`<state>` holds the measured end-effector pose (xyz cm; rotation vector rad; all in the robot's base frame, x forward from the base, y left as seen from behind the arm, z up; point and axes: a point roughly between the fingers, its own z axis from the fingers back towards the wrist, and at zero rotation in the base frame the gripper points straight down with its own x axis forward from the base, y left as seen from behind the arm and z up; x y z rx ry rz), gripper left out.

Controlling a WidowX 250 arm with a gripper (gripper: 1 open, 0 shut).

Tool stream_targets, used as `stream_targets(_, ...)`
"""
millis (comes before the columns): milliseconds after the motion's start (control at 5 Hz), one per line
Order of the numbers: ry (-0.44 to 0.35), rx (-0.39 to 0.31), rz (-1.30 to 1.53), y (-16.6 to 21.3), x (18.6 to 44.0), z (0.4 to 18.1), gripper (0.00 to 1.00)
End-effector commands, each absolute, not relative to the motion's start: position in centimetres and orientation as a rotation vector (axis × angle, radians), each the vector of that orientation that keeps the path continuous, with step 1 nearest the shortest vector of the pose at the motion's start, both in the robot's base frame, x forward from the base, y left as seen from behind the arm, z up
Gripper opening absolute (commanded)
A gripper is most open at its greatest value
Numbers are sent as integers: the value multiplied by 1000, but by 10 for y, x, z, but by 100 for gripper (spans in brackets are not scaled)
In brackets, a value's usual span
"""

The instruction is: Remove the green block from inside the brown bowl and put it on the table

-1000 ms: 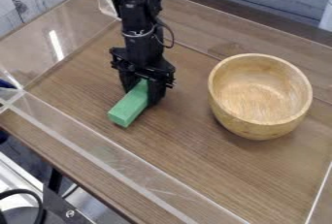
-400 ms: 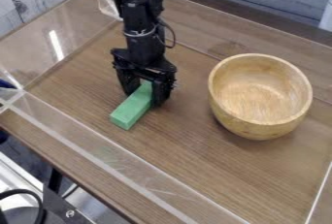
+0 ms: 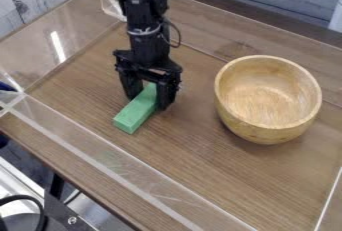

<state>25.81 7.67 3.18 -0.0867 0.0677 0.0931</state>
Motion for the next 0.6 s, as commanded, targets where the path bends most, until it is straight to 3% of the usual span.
stream_targets(0, -21, -67, 92, 80, 273, 62, 100)
stream_targets(400, -54, -67, 98, 78, 271, 86, 100)
